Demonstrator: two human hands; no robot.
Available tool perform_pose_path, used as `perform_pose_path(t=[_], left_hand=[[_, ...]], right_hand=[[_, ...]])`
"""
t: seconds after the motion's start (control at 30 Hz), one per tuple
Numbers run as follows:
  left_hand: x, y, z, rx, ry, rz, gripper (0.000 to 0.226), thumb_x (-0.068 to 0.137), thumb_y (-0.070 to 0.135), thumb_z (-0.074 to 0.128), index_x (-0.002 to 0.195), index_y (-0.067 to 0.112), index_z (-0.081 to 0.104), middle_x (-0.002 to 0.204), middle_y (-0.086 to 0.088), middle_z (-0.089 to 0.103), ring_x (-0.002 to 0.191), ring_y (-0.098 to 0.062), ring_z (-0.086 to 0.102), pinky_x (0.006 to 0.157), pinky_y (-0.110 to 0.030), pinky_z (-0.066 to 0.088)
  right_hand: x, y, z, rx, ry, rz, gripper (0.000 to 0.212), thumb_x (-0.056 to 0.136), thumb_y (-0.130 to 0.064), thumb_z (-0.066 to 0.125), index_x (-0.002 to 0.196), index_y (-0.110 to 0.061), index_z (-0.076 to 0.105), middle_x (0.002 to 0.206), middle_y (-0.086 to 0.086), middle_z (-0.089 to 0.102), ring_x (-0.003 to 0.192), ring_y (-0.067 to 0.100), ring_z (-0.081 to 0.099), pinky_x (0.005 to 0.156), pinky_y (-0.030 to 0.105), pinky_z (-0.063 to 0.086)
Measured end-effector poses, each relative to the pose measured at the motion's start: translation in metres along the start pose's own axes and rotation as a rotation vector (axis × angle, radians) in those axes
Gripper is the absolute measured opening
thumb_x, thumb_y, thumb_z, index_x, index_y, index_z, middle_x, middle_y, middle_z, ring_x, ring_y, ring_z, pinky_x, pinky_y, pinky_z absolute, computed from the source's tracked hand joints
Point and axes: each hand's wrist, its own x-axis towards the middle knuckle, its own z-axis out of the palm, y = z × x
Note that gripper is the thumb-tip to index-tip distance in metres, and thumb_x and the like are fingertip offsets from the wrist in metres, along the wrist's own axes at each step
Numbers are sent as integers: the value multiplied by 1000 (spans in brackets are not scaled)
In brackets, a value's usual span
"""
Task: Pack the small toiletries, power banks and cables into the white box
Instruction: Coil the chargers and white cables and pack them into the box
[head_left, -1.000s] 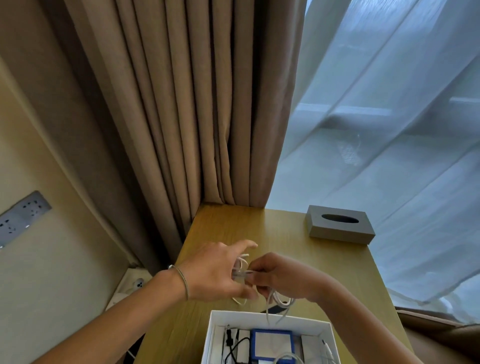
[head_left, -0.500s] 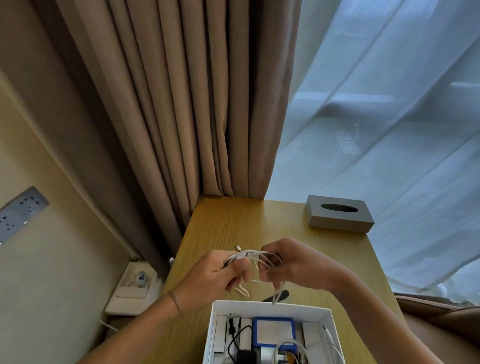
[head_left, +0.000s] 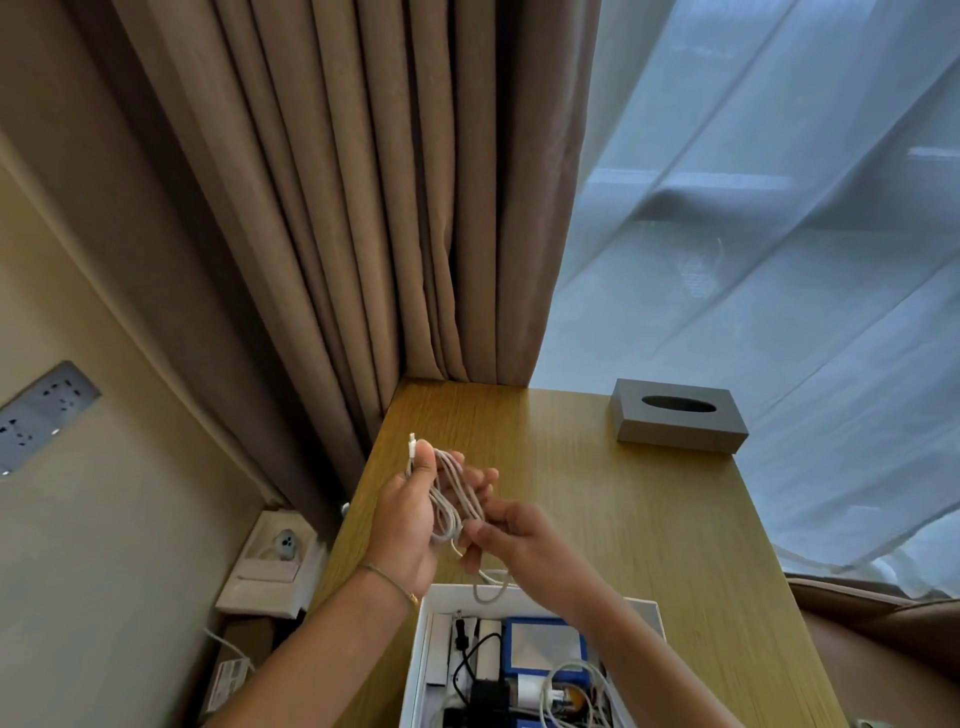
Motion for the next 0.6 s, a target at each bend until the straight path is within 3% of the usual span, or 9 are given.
perform_pose_path(t=[0.1, 0.17, 0.27, 0.37, 0.47, 0.53, 0.6], left_hand=[[5, 3, 3, -13, 50, 57, 44, 103, 45, 39, 84, 8, 53, 56, -2, 48, 46, -16, 53, 54, -34, 58], [5, 4, 6, 194, 74, 197, 44, 104, 45, 38, 81, 10, 51, 56, 1, 40, 42, -11, 39, 45, -29, 46], [0, 4, 4, 561, 24, 439, 42, 104, 41, 38, 82, 9, 51, 57, 1, 38, 46, -16, 35, 45, -36, 37], [-3, 7, -2, 848, -80, 604, 32, 104, 41, 39, 84, 20, 54, 56, 7, 39, 49, -13, 37, 45, -43, 36], [-8, 7, -3, 1055, -244, 730, 27, 103, 42, 43, 84, 24, 51, 61, 10, 44, 51, -9, 42, 47, -31, 38], [-11, 5, -4, 1184, -342, 742, 30, 94, 58, 48, 88, 29, 49, 70, 11, 47, 58, -10, 47, 50, -24, 39], [-10, 5, -8, 1330, -442, 675, 52, 72, 80, 60, 97, 36, 49, 82, 19, 49, 67, -2, 49, 55, -15, 40]], right_hand=[[-3, 7, 5, -133, -41, 55, 24, 98, -27, 57, 86, -14, 73, 87, 10, 76, 79, 35, 63, 93, 60, 48], [-7, 9, 8, -119, -67, 77, 21, 100, -25, 57, 86, -18, 72, 83, 6, 77, 78, 30, 65, 94, 57, 48], [-14, 8, 5, -59, -60, 106, 25, 101, -20, 57, 80, -18, 69, 71, 4, 68, 67, 20, 66, 87, 52, 54], [-20, 2, -8, -94, -54, 120, 28, 102, -23, 56, 79, -15, 69, 69, 7, 62, 60, 22, 60, 71, 44, 51], [-23, -9, -23, -167, -62, 157, 28, 102, -25, 57, 83, -7, 69, 64, 4, 58, 55, 16, 55, 66, 37, 52], [-22, -17, -33, -257, -52, 167, 28, 100, -26, 59, 87, -5, 71, 61, -2, 57, 52, 10, 51, 59, 30, 48], [-21, -24, -42, -339, -43, 170, 25, 98, -26, 61, 85, -9, 73, 58, -7, 56, 51, 8, 48, 56, 27, 44]])
